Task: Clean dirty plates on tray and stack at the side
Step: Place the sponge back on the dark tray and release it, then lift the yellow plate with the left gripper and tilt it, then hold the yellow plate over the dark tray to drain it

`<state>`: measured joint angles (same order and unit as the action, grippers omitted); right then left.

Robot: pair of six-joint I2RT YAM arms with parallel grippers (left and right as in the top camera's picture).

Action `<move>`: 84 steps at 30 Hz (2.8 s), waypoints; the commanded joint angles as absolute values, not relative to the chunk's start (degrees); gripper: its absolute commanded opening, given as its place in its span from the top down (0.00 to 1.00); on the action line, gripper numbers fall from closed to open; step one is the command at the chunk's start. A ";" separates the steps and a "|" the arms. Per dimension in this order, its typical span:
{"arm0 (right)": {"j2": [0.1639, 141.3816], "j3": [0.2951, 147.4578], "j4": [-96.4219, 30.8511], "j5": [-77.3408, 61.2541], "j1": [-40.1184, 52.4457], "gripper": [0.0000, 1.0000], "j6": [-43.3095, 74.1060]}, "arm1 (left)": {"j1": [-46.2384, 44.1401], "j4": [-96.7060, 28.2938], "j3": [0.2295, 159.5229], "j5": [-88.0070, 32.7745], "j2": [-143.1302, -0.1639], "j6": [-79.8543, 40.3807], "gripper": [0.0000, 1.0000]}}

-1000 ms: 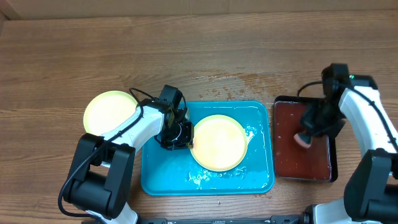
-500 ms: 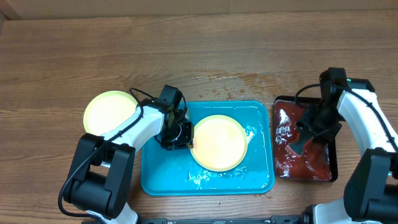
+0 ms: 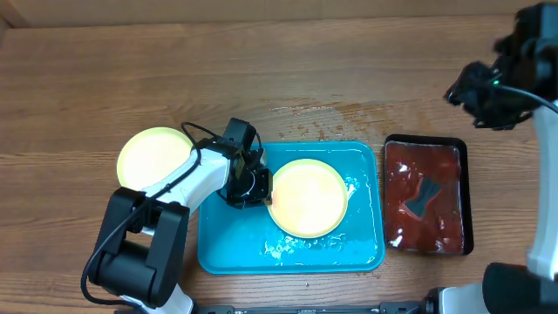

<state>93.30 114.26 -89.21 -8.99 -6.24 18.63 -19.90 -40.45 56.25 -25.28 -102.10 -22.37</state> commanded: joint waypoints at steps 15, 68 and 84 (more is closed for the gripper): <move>90.98 134.45 -97.03 -18.17 -3.70 0.24 9.54 | -22.81 -42.33 62.67 -27.83 -88.16 -25.96 0.96; 79.99 155.13 -96.16 -25.82 13.13 0.00 7.01 | -62.24 -50.28 120.18 34.02 -126.23 -6.92 0.96; 79.50 155.13 -96.12 -25.85 13.13 0.00 7.03 | -67.20 -42.22 120.18 54.70 -126.23 7.77 0.96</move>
<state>80.23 154.50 -96.27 -25.32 12.53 7.44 -67.16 -43.00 118.52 48.95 -125.71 4.56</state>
